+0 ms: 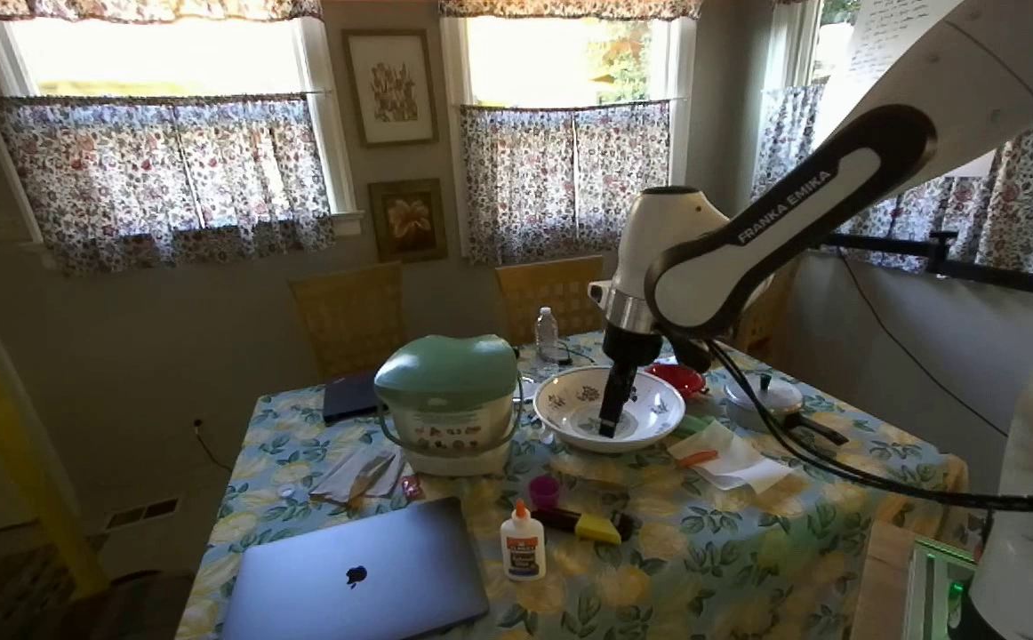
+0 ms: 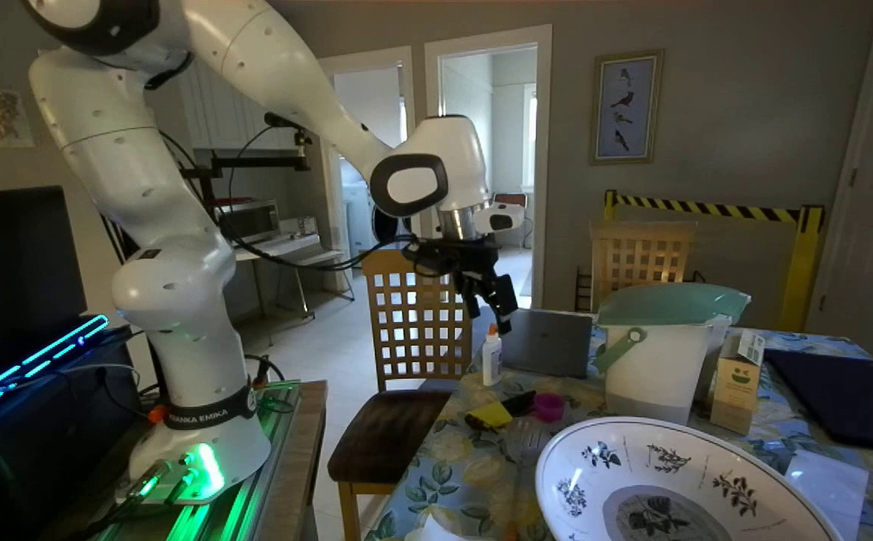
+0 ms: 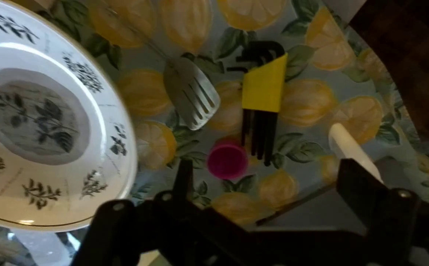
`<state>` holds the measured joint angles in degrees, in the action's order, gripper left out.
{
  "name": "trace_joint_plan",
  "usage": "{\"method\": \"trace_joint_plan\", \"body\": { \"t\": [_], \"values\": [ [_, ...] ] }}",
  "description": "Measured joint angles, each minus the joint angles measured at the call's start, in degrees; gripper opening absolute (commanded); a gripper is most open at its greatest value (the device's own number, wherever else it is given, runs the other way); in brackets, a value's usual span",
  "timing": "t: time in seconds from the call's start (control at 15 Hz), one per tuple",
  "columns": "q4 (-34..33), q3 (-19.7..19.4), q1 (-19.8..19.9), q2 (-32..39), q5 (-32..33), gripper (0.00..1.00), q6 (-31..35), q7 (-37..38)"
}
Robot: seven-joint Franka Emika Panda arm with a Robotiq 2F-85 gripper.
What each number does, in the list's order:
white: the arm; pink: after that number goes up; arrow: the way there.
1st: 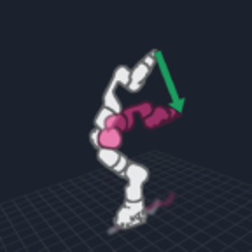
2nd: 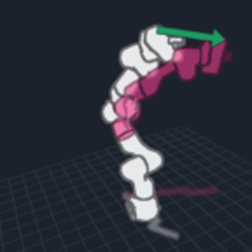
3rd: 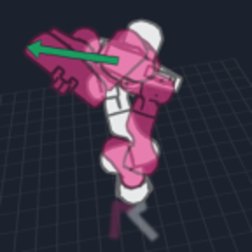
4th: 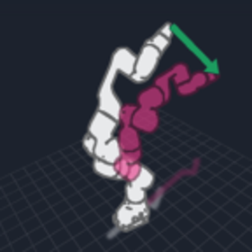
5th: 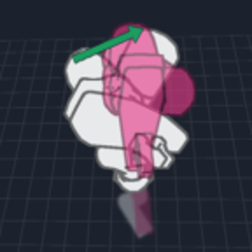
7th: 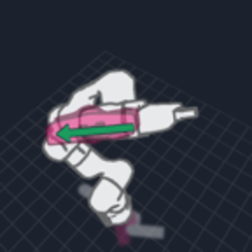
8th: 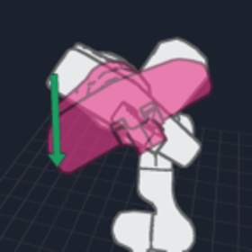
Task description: Pour the contents in the bottle into the bowl
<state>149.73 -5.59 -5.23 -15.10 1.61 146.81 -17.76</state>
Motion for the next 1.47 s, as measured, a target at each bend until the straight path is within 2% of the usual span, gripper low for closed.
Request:
{"method": "trace_joint_plan", "body": {
  "t": [0.33, 0.53, 0.67, 0.8, 0.93, 1.13, 1.33, 1.47],
  "values": [
    [-0.07, -0.30, -7.31, 7.03, -19.62, 1.00, 6.71, -17.08],
    [-0.12, -0.40, -7.46, 7.75, -21.44, 1.00, 6.71, -19.52],
    [-0.05, 0.36, -6.38, 7.83, -20.11, 1.00, 7.94, -18.82],
    [0.28, 1.17, -5.13, 8.27, -18.87, 1.00, 13.81, -18.72],
    [1.23, 1.75, -6.39, 9.03, -22.24, 1.00, 21.16, -20.79],
    [3.72, 2.03, -13.81, 9.92, -35.21, 1.00, 30.12, -26.91],
    [4.67, 2.13, -22.32, 9.28, -47.59, 1.00, 32.42, -32.00],
    [4.97, 1.84, -25.73, 8.77, -52.94, 1.00, 32.68, -35.01]
  ]
}}
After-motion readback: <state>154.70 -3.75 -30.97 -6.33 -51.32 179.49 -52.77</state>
